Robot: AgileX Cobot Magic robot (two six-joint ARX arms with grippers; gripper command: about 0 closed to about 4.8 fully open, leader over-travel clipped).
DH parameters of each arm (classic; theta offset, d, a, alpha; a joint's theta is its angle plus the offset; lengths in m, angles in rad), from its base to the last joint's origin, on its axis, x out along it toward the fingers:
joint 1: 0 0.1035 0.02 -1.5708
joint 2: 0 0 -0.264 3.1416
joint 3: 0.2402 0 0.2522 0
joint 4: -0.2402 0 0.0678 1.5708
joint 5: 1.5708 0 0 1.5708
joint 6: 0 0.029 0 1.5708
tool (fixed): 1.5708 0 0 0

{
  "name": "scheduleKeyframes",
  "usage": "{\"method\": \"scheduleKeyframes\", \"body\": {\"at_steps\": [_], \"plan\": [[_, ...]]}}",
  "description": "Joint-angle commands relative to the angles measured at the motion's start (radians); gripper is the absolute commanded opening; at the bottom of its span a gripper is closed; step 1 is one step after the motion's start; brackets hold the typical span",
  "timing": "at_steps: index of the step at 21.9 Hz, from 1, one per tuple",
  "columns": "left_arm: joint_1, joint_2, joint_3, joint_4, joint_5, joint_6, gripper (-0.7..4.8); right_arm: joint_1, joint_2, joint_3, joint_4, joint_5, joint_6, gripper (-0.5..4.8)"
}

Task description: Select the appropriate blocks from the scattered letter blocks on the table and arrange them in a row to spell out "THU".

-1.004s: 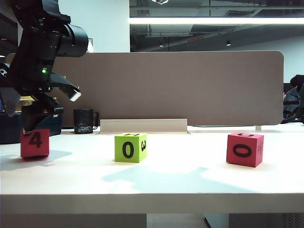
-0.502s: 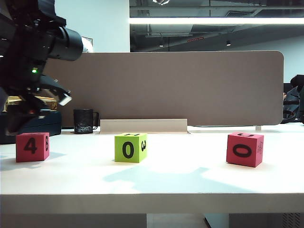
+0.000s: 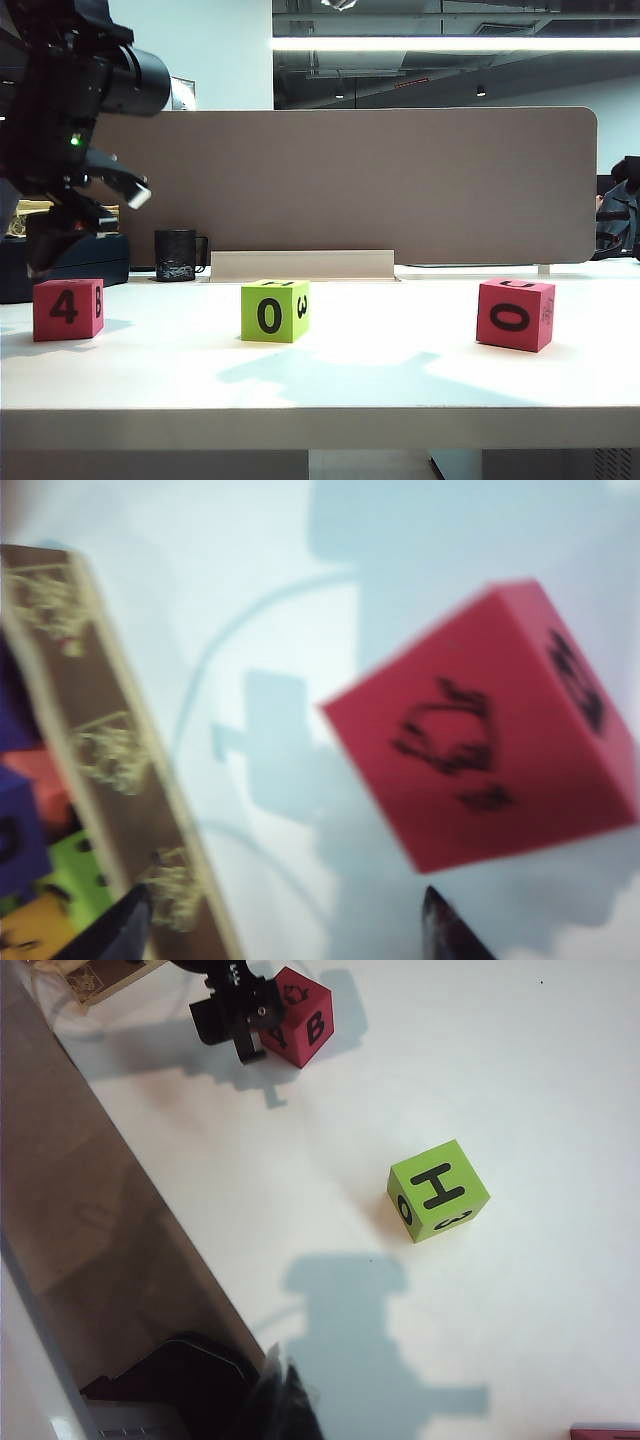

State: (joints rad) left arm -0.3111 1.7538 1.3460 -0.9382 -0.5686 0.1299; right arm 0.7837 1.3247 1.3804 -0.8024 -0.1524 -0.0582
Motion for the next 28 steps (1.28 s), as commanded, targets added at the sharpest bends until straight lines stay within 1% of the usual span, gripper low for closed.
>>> {"method": "scheduleKeyframes", "body": {"at_steps": [1,3,4,5,9,10,11,13,15,18,19,22,28], "plan": [[0.002,-0.015,0.031,0.04,-0.104,-0.007,3.4,0.002,-0.001,0.004,0.013,-0.003,-0.003,-0.05],[0.002,-0.015,0.05,0.069,-0.05,-0.007,3.27,0.002,-0.002,0.004,0.014,-0.002,-0.003,-0.05],[0.002,-0.015,0.049,0.097,0.01,-0.007,2.74,0.002,-0.001,0.004,0.013,-0.002,-0.003,-0.05],[0.002,-0.012,0.049,0.11,0.052,-0.007,2.58,0.002,-0.002,0.004,0.013,-0.002,-0.003,-0.05],[0.002,-0.002,0.046,0.132,0.07,-0.008,2.53,0.002,-0.002,0.004,0.013,-0.002,-0.003,-0.05],[0.002,0.0,0.046,0.133,0.075,-0.008,2.4,0.002,-0.002,0.004,0.013,-0.002,-0.003,-0.05],[0.002,0.001,0.046,0.134,0.076,-0.008,2.19,0.002,-0.002,0.004,0.013,-0.002,-0.003,-0.05],[0.002,0.005,0.046,0.14,0.076,-0.007,1.54,0.002,-0.002,0.004,0.013,-0.002,-0.003,-0.05],[0.002,0.012,0.046,0.148,0.076,-0.006,1.16,0.002,-0.002,0.004,0.012,-0.002,-0.003,-0.05],[0.002,0.023,0.046,0.155,0.092,-0.006,1.15,0.001,-0.002,0.004,0.012,-0.001,-0.003,-0.05],[0.002,0.024,0.046,0.153,0.114,-0.006,1.11,0.001,-0.002,0.004,0.012,-0.001,-0.003,-0.05],[0.002,0.026,0.044,0.151,0.179,-0.007,0.51,0.001,-0.002,0.004,0.013,0.0,-0.003,-0.05],[0.002,0.027,0.044,0.14,0.192,-0.007,0.46,0.002,-0.003,0.004,0.013,-0.006,-0.002,-0.05]]}}
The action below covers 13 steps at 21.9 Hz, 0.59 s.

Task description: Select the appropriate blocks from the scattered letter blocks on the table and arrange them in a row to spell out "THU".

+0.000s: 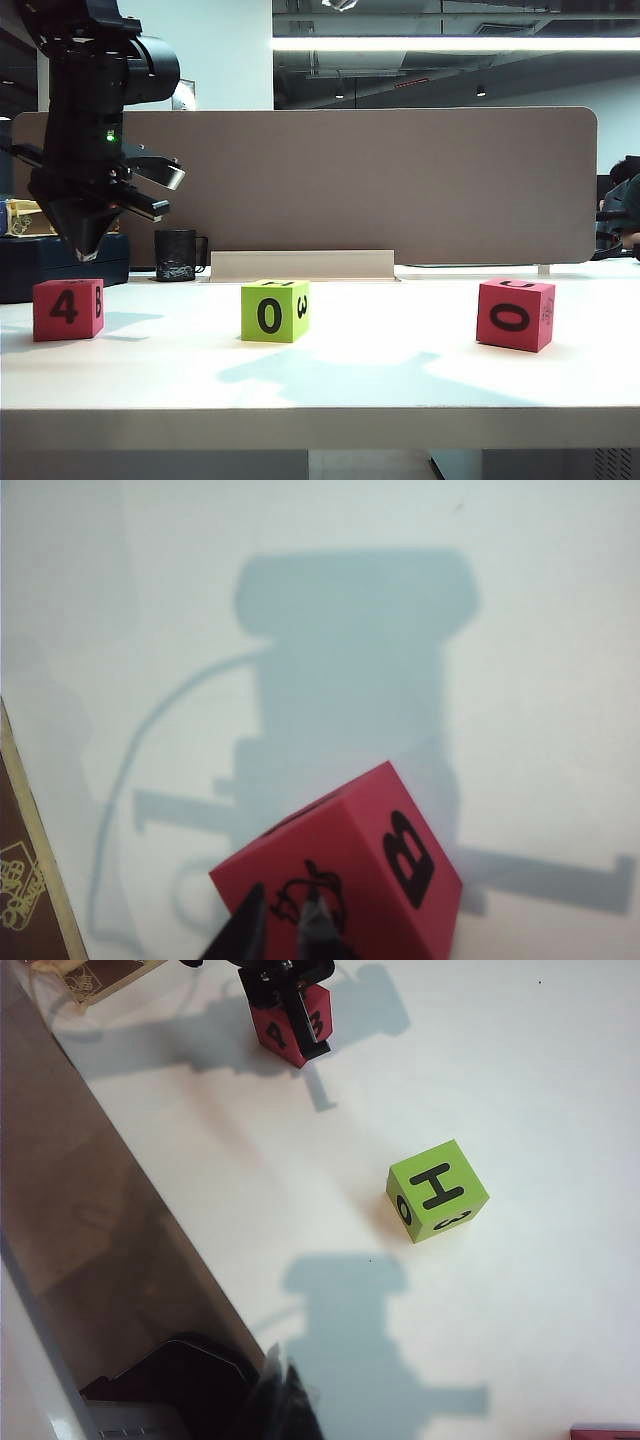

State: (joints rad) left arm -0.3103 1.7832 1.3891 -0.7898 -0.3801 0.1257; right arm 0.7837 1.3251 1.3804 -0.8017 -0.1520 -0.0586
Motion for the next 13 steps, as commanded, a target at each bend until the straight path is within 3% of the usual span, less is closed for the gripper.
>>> {"method": "scheduleKeyframes", "body": {"at_steps": [1,13], "plan": [[0.001,-0.003,-0.001,-0.008,0.004,-0.003,0.24,0.003,-0.005,0.005,0.012,-0.007,-0.002,-0.05],[0.001,0.061,-0.005,-0.007,0.057,-0.003,0.19,0.002,-0.005,0.005,0.013,-0.006,-0.003,-0.05]]}}
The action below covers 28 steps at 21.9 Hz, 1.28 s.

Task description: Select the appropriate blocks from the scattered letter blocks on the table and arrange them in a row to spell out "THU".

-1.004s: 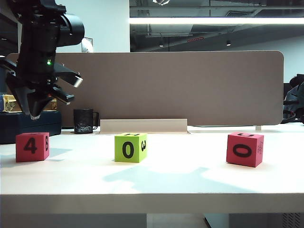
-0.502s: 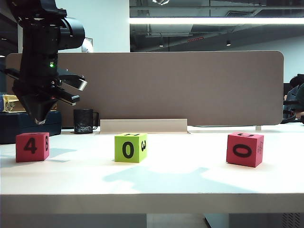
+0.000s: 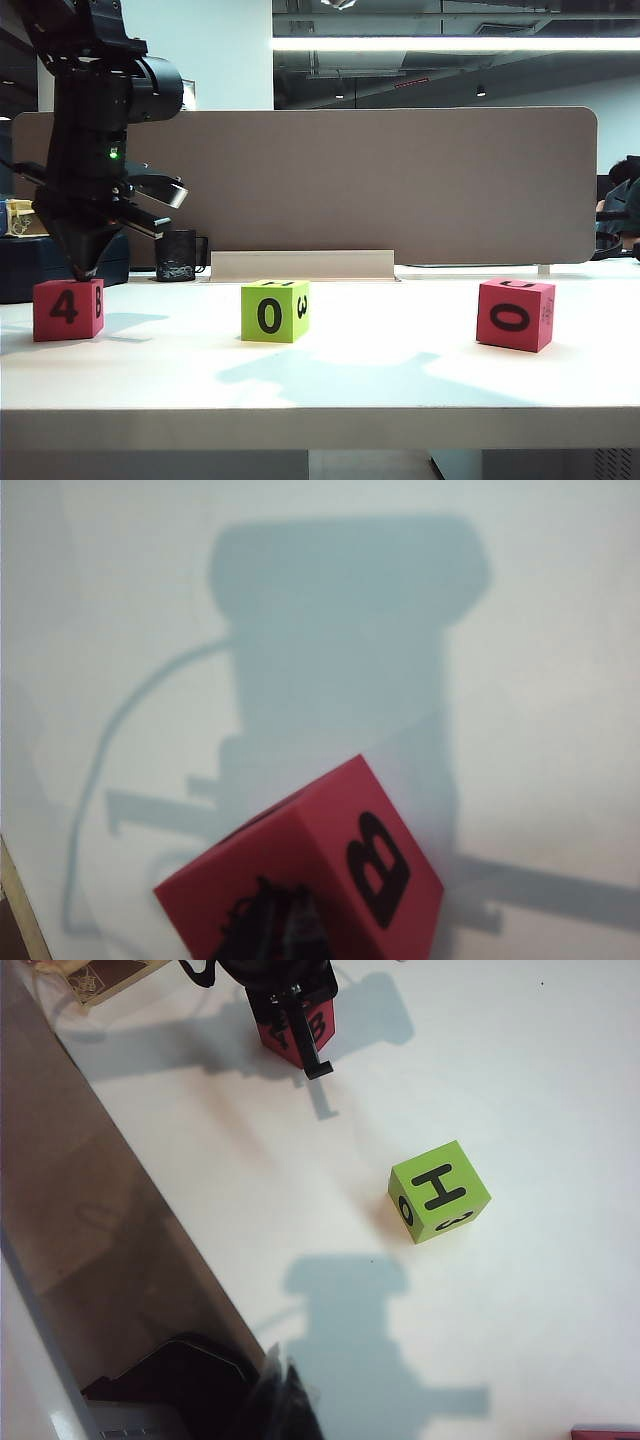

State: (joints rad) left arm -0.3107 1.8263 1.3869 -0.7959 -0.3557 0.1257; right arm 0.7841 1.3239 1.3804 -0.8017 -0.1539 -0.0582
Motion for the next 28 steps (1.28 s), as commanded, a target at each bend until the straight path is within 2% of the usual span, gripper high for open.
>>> {"method": "scheduleKeyframes", "body": {"at_steps": [1,7,12,21,24,28], "plan": [[0.002,0.021,-0.002,0.003,0.04,-0.003,0.19,0.002,-0.003,0.005,0.014,-0.004,-0.003,-0.05],[0.0,0.024,0.0,0.027,0.095,-0.003,0.19,0.002,-0.003,0.005,0.025,-0.003,-0.003,-0.05],[0.0,0.024,0.0,0.026,0.222,-0.003,0.19,0.002,-0.003,0.005,0.033,-0.004,-0.003,-0.05],[-0.008,0.019,0.02,0.06,0.293,-0.003,0.22,0.002,-0.001,0.005,0.037,-0.004,-0.003,-0.05],[-0.031,0.007,0.072,0.004,0.34,-0.003,0.22,0.002,-0.001,0.005,0.036,-0.003,-0.003,-0.05],[-0.058,0.005,0.101,-0.07,0.335,-0.003,0.21,0.002,-0.001,0.005,0.035,-0.002,-0.003,-0.05]]}}
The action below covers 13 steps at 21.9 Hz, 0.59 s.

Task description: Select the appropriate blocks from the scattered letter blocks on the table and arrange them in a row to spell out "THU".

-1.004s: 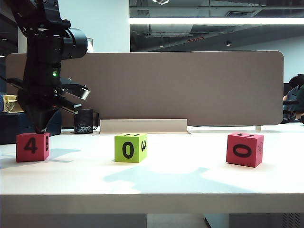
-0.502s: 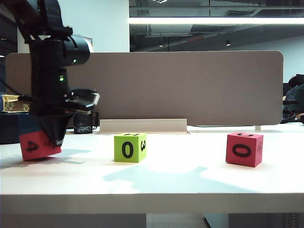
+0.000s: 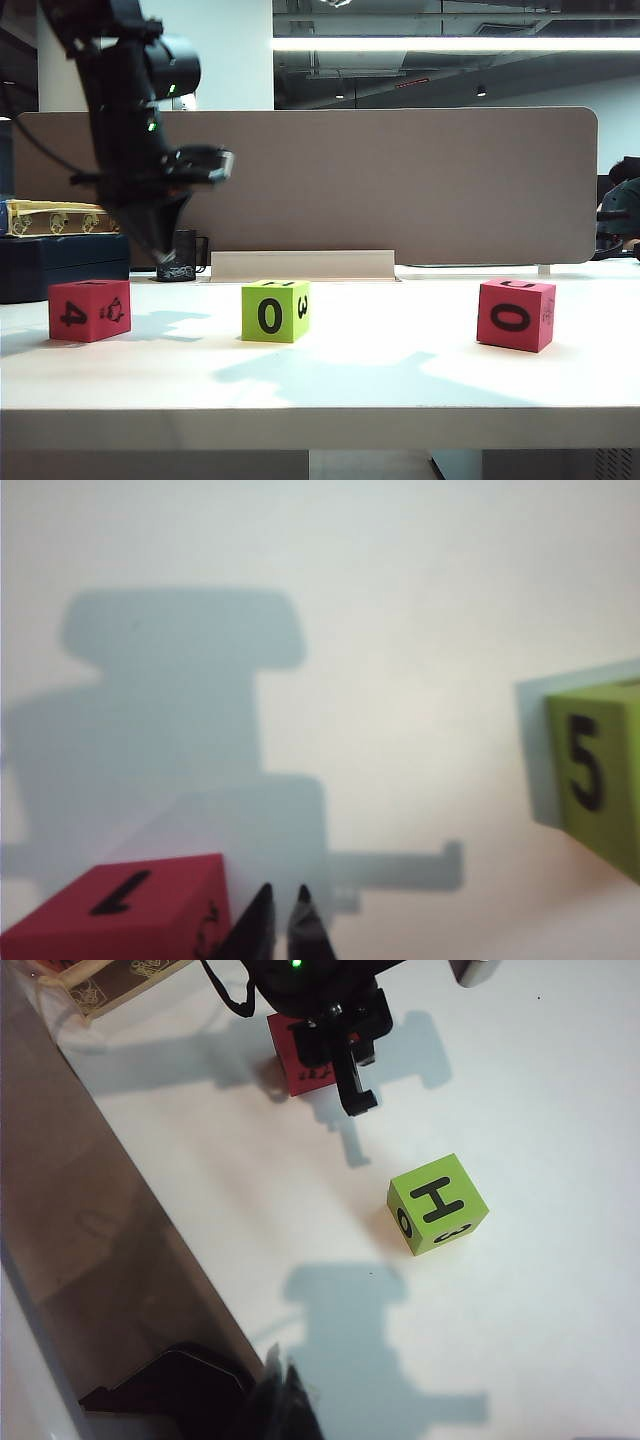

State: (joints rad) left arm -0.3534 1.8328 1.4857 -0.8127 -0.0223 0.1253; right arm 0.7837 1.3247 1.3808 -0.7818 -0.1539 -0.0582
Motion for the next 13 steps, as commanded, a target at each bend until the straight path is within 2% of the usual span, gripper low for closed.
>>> {"method": "scheduleKeyframes", "body": {"at_steps": [1,4,7,12,13], "plan": [[-0.016,-0.001,0.002,-0.062,-0.002,-0.002,0.21,0.002,-0.002,0.004,0.016,-0.002,-0.003,-0.05],[-0.016,0.002,-0.013,-0.08,-0.027,-0.003,0.19,0.002,-0.002,0.004,0.015,-0.001,-0.003,-0.05],[-0.016,0.001,-0.015,-0.106,-0.15,0.004,0.17,0.002,-0.002,0.004,0.017,-0.002,-0.003,-0.05],[-0.014,0.001,-0.027,-0.108,-0.159,0.005,0.12,0.003,-0.014,0.008,0.018,-0.005,-0.003,-0.05],[-0.014,0.001,-0.036,-0.107,-0.162,0.005,-0.08,0.003,-0.022,0.008,0.018,-0.002,-0.003,-0.05]]}}
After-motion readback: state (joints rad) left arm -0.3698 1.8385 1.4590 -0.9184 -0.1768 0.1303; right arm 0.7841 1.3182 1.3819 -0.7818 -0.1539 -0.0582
